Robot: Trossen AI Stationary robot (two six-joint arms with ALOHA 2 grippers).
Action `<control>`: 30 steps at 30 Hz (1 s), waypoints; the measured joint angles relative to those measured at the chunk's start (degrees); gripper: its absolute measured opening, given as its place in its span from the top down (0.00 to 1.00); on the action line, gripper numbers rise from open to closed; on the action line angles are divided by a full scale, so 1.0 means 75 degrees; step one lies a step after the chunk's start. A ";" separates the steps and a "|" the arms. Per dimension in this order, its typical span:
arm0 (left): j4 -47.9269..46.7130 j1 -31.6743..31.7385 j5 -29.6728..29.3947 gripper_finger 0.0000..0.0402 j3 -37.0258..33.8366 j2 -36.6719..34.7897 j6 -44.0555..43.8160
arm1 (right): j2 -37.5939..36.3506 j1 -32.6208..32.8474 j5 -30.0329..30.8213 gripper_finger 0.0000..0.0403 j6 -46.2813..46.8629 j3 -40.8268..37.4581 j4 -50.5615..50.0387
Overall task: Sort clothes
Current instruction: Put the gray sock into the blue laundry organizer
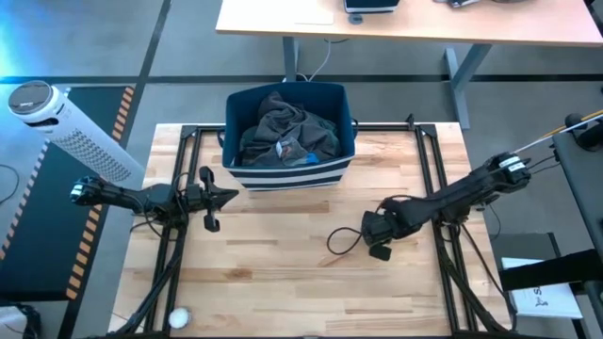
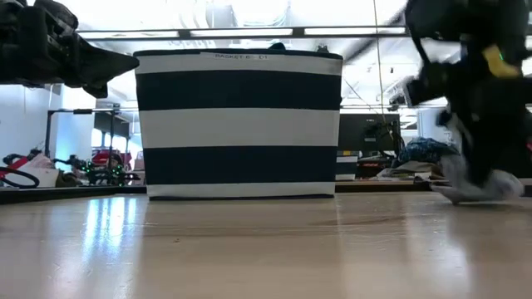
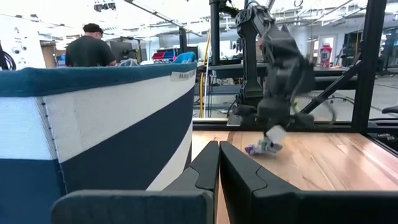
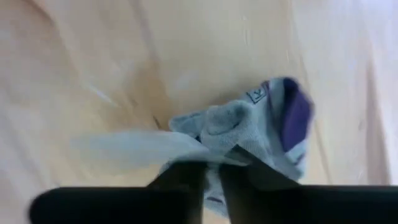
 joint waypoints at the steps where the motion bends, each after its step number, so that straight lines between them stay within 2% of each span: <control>1: 0.0001 0.0000 0.0000 1.00 0.0003 0.0001 0.0004 | -0.0097 0.0017 0.0065 0.96 -0.0090 0.0134 -0.0006; 8: 0.0003 0.0000 -0.0003 1.00 0.0010 0.0009 0.0028 | -0.0779 0.0067 0.0205 0.98 -0.0837 0.1583 -0.0218; 14: 0.0006 0.0000 -0.0003 1.00 0.0023 0.0015 0.0032 | -0.1052 0.0076 0.1883 0.99 -0.1848 0.3289 -0.0231; 19: 0.0006 0.0000 -0.0003 1.00 0.0023 0.0017 0.0034 | -0.0822 0.0071 0.2708 0.99 -0.2952 0.4787 -0.0168; 25: 0.0006 0.0000 -0.0003 1.00 0.0029 0.0017 0.0065 | -0.0370 -0.0287 0.3281 0.99 -0.4438 0.6244 0.0334; 30: 0.0006 0.0000 -0.0003 1.00 0.0032 0.0015 0.0063 | 0.0202 -0.1007 0.3320 0.99 -0.5671 0.7143 0.0690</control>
